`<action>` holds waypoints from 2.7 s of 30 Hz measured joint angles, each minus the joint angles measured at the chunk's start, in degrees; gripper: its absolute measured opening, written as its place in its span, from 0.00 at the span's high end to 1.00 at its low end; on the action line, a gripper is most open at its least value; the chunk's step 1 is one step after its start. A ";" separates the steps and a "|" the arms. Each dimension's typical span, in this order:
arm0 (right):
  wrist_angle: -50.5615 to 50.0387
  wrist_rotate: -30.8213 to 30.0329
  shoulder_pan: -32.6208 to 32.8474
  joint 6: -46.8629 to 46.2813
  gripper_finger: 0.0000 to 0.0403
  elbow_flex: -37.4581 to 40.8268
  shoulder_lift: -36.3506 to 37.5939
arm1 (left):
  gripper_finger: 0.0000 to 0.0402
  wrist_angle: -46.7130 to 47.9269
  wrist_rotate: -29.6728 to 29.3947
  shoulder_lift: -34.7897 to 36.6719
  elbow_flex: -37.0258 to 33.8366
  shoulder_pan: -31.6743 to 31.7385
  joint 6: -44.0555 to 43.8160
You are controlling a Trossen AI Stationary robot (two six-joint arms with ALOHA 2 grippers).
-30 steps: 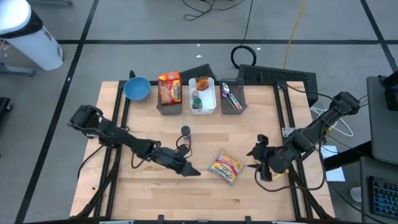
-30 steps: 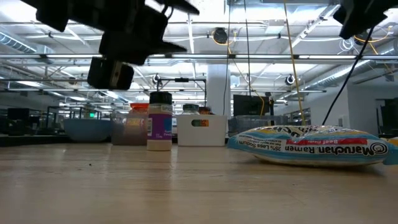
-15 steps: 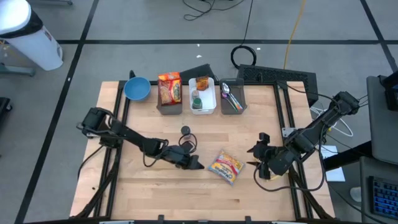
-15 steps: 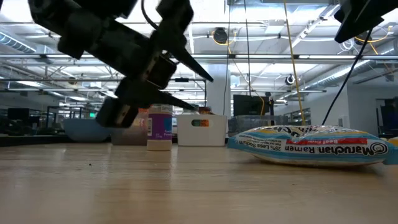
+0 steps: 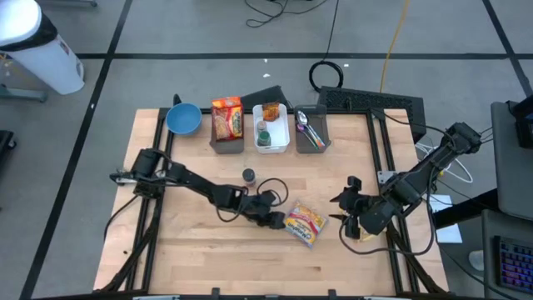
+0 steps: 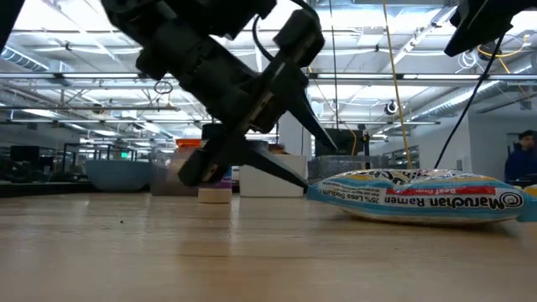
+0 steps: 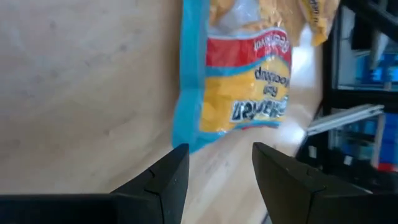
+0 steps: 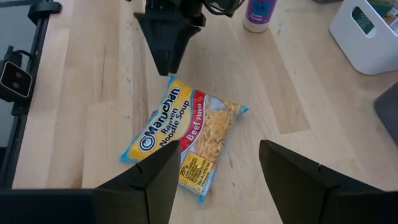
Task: Pick & Place Food Item
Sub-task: Put the blue noodle pack into the left black bin
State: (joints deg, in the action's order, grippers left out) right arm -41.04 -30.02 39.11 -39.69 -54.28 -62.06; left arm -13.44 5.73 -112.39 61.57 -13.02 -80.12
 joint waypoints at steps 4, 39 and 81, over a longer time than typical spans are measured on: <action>0.02 0.00 0.00 -0.15 0.47 0.00 0.02 | 0.54 3.90 -1.69 -0.39 2.49 0.02 0.99; 0.02 -0.44 0.00 -0.15 0.47 0.00 0.01 | 0.54 2.71 -0.25 -4.12 3.03 0.02 1.44; 3.99 -0.16 0.00 -0.10 0.47 2.41 0.02 | 0.96 -0.25 -2.81 -4.14 3.03 0.02 3.28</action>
State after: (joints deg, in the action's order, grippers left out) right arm -37.05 -30.18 39.11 -39.79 -51.87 -62.04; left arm -13.69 2.92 -116.53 64.60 -12.99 -76.84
